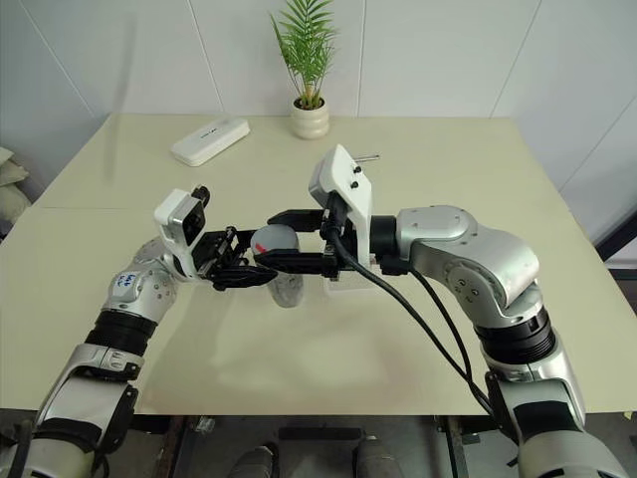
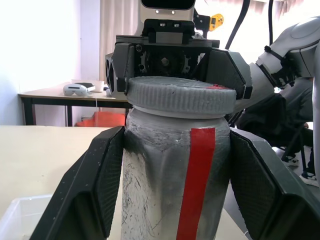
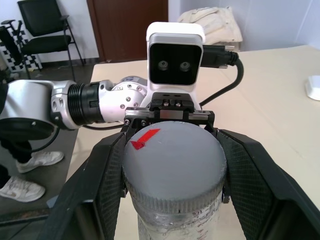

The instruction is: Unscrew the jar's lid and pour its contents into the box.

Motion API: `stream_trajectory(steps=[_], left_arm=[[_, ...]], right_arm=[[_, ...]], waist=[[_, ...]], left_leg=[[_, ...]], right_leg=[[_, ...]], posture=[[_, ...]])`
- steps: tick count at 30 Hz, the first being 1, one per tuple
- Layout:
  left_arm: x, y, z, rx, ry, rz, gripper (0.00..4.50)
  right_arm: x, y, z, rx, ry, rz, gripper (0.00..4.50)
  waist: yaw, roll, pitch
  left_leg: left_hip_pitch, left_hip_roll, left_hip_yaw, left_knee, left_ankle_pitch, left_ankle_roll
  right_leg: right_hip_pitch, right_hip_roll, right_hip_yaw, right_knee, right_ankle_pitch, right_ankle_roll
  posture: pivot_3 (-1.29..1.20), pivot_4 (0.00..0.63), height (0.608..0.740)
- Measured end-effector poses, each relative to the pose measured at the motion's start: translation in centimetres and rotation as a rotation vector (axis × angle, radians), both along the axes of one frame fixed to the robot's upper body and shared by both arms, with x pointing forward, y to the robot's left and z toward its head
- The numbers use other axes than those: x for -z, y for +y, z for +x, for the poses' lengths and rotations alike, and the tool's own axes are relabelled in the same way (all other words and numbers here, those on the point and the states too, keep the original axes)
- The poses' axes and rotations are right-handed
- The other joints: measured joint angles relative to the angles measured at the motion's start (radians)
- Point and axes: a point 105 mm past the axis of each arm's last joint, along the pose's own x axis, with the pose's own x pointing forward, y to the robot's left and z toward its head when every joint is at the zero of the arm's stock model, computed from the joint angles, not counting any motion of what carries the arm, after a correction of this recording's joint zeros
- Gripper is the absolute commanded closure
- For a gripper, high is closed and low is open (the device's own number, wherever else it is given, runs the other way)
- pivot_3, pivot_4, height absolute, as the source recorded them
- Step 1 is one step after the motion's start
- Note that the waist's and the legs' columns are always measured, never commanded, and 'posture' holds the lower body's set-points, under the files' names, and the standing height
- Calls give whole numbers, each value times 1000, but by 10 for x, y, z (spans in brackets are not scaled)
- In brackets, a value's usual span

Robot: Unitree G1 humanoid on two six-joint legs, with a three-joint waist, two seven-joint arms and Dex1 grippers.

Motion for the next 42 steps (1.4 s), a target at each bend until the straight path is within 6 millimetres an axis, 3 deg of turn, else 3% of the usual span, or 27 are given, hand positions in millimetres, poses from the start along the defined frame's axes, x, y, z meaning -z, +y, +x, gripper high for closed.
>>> stream_trajectory(steps=[19,23,25,31,35,42], left_arm=[[-2,-3,3,16,-16,54,1748],[43,0,3,8,134,176,1749],[46,-1,3,12,144,190,1749],[30,-7,7,20,62,184,1749],[27,-6,8,12,46,170,1749],[-13,19,18,-99,-59,75,1749]], right_arm=[[-5,-4,4,-78,8,-15,1973],[-62,-17,-5,-87,-226,104,1973],[-62,-17,-7,-104,-234,106,1973],[-57,-14,-4,-107,-225,93,1973],[-57,-19,9,0,-242,93,1973],[-23,-74,46,406,-173,56,1973]], waist=[[-1,0,0],[0,6,5],[1,6,6],[-1,6,6],[-1,6,6],[4,6,7]], left_leg=[[0,0,0,0,0,0],[0,1,-1,0,0,0],[0,1,-1,0,0,0],[0,1,-1,0,0,0],[0,1,-1,0,0,0],[-1,1,-1,-1,0,0]], right_leg=[[0,0,0,0,0,0],[0,1,-1,0,0,0],[0,2,-1,0,0,0],[0,2,-1,0,0,0],[0,2,-1,0,0,0],[0,2,-1,-1,0,0]], posture=[[0,150,740],[0,150,740],[0,150,740],[0,150,740],[0,150,740],[0,150,740]])
